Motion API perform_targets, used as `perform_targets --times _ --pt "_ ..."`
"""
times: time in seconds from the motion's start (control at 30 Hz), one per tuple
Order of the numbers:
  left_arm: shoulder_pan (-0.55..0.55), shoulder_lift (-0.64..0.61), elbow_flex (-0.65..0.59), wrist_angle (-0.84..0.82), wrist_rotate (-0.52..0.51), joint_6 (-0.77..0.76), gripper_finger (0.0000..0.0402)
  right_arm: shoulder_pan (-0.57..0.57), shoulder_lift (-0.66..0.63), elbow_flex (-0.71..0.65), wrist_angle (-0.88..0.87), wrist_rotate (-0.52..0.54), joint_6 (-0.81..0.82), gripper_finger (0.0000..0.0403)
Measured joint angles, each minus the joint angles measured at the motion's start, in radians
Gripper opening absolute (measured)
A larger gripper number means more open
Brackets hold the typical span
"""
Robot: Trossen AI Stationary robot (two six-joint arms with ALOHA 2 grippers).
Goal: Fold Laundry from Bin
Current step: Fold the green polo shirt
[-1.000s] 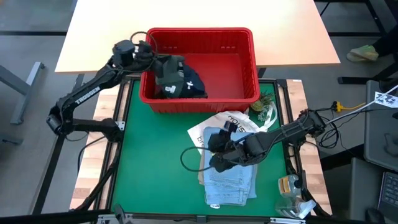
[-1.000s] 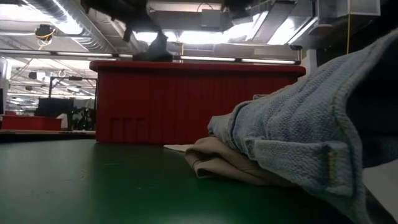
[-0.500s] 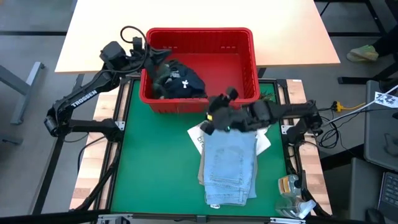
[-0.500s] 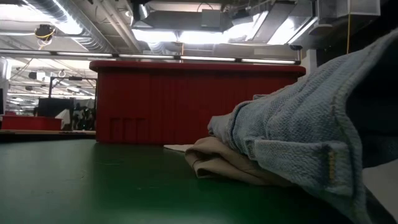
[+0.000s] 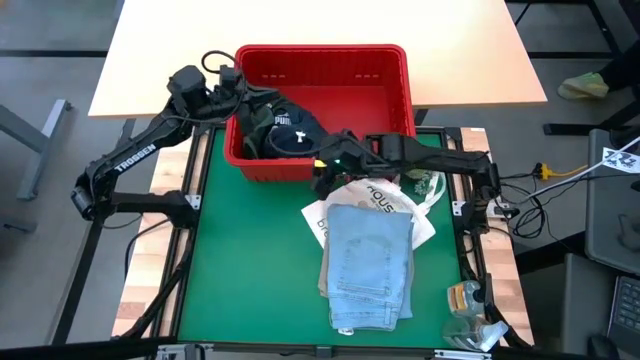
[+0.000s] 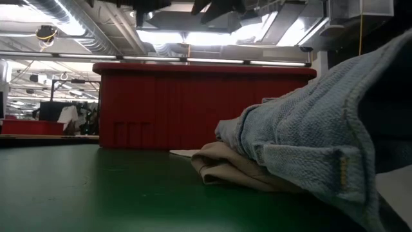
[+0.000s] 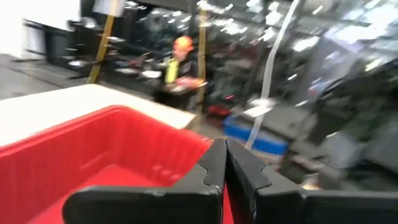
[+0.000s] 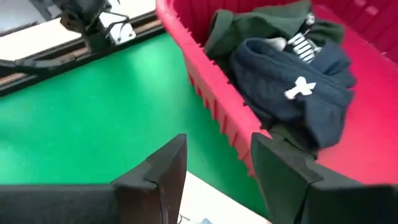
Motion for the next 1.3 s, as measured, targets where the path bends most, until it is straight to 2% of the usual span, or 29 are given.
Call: perform_targets --times 0.1,0.3,0.4,0.57,0.87,1.2,1.3 --pt "0.007 0.002 0.000 -0.097 -0.095 0.126 0.0016 0.002 0.017 0.000 0.012 -0.004 0.000 0.0179" --pt "0.007 0.009 0.000 -0.331 -0.431 0.366 0.0076 0.011 0.016 0.001 0.046 -0.046 0.000 0.0179" --pt "0.008 0.035 0.000 -0.425 -0.507 0.401 0.0106 0.011 0.016 0.000 0.091 -0.049 0.000 0.0179" --pt "0.007 0.116 0.000 -0.514 -0.528 0.401 0.0134 0.011 0.016 0.000 0.128 -0.088 0.000 0.0179" --pt "0.007 0.267 0.000 -0.576 -0.533 0.398 0.0137 0.011 0.016 0.000 0.126 -0.124 0.000 0.0179" --pt "0.010 0.292 0.000 -0.675 -0.656 0.401 0.0138 0.011 0.016 0.000 0.126 -0.124 0.000 0.0179" --pt "0.017 0.298 0.000 -0.678 -0.660 0.412 0.0138 0.011 0.016 0.000 0.126 -0.124 0.000 0.0179"
